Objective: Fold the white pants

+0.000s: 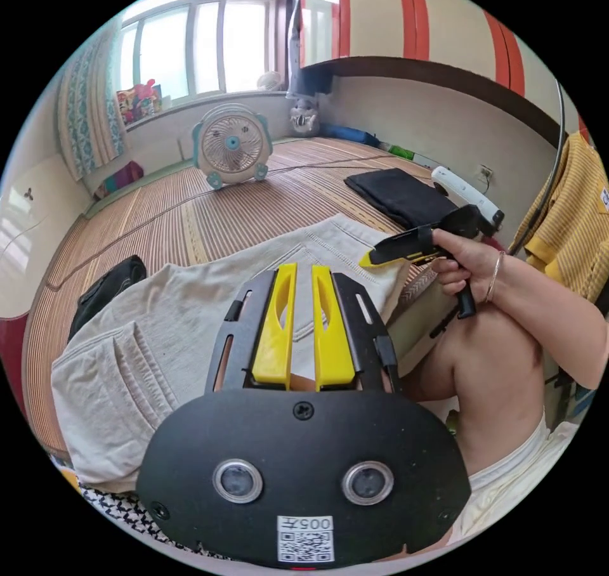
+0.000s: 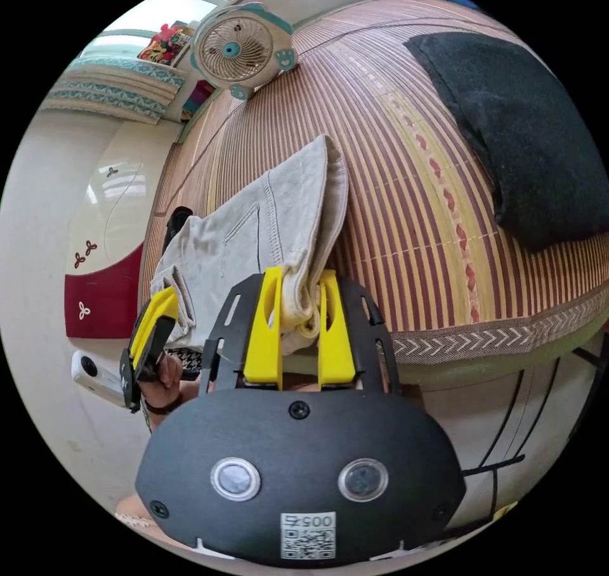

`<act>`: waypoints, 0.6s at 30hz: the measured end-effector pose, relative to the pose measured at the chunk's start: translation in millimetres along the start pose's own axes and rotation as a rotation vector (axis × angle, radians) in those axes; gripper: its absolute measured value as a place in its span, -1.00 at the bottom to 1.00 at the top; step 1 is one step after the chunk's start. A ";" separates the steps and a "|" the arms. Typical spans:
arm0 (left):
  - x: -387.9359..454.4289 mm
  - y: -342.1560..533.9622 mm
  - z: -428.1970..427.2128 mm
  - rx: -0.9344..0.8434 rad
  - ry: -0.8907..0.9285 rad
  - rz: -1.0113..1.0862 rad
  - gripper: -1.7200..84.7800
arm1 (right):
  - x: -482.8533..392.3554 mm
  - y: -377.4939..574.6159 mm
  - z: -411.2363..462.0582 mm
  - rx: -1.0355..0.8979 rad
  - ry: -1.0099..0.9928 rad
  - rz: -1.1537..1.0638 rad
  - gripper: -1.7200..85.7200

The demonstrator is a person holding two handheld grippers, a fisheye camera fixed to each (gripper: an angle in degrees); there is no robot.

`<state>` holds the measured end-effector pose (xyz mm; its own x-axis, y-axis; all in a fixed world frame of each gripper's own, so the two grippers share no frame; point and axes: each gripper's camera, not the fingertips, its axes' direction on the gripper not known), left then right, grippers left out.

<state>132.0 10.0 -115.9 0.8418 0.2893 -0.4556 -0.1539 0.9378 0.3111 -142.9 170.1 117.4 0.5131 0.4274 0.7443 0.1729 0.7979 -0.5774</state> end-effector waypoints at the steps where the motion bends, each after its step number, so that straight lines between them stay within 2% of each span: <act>1: -7.8 4.2 -1.2 -0.020 -0.026 -0.022 -0.84 | -7.1 4.5 -6.2 0.022 0.001 -0.026 -0.86; 6: -32.9 15.5 4.4 -0.129 -0.097 -0.113 -0.84 | -32.2 24.1 -47.5 0.202 -0.019 -0.135 -0.87; 11: -37.1 19.9 6.6 -0.150 -0.091 -0.124 -0.86 | -49.9 49.8 -87.0 0.366 0.124 -0.162 -0.88; 18: -23.7 13.5 24.0 -0.202 -0.099 -0.069 -0.86 | -40.1 73.0 -131.1 0.457 0.181 -0.136 -0.88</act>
<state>122.3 11.2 -80.9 0.8990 0.2127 -0.3829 -0.1865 0.9769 0.1046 -40.6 155.5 1.4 0.6556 0.2586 0.7094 -0.1164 0.9629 -0.2435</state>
